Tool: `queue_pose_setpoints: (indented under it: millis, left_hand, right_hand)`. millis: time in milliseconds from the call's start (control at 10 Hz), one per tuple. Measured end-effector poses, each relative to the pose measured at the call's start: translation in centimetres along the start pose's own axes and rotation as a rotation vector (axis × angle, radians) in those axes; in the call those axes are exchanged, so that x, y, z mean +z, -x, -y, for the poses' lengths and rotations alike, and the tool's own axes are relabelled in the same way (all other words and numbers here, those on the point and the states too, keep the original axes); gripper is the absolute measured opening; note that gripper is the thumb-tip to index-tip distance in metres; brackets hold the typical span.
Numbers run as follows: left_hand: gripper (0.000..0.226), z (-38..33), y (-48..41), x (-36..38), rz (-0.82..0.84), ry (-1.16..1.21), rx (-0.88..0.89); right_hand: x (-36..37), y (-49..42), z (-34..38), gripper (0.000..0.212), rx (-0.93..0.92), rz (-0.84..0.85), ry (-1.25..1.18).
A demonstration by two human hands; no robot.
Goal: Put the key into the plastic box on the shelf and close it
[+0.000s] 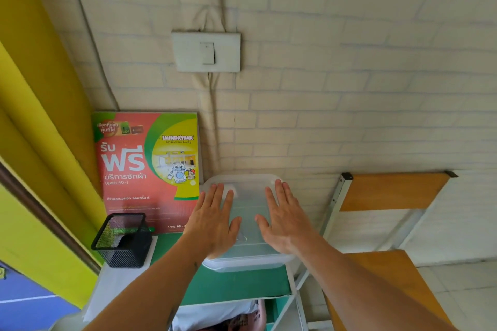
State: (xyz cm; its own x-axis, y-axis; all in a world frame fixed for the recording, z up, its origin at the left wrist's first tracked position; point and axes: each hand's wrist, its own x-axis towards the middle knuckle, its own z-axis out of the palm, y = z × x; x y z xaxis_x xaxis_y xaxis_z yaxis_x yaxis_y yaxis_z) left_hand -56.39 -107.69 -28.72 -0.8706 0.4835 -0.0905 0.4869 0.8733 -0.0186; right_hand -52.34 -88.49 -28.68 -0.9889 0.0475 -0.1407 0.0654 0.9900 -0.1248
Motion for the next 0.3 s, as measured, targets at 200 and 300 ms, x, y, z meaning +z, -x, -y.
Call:
queue_pose_setpoints:
  millis: [200,300]
  left_hand:
    - [0.080,-0.4,0.3,-0.8,0.000,-0.058,-0.014]
    - [0.076,-0.8,-0.5,-2.8,0.016,-0.046,-0.059]
  right_hand:
    - [-1.3,-0.1,0.3,0.081,0.037,0.068,0.007]
    - [-3.8,-0.5,0.4,0.081,0.040,0.070,-0.015]
